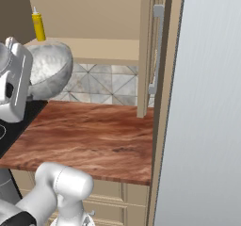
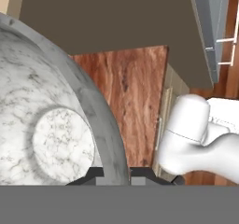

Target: Pick the mug and place it in the sink. Pick the bowl and place it in the open cabinet and then close the cabinet.

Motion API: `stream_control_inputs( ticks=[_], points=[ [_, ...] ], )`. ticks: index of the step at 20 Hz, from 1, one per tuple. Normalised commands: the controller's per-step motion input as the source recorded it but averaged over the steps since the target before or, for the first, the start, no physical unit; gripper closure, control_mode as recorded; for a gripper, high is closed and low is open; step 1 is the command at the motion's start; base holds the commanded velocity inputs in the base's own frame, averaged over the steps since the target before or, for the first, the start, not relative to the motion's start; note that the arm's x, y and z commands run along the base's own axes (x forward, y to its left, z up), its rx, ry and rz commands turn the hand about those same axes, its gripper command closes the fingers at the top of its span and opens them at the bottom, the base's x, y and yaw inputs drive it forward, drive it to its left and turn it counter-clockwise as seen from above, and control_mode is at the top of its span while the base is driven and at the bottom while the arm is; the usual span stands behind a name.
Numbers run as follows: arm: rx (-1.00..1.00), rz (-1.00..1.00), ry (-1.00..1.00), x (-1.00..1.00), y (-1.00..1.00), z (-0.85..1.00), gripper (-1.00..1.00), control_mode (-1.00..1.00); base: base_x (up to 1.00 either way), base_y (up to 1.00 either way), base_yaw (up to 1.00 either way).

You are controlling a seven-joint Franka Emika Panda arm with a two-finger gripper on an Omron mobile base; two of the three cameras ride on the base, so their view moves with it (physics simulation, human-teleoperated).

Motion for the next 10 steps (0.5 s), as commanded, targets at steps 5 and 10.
stream_control_inputs(
  ticks=[5,10],
  points=[
    [0.00,0.00,0.01,0.48,0.00,0.16,1.00,-1.00,0.00,0.00,0.00],
    [0.00,0.00,0.02,0.79,0.00,0.01,1.00,-1.00,0.00,0.00,0.00]
  ],
)
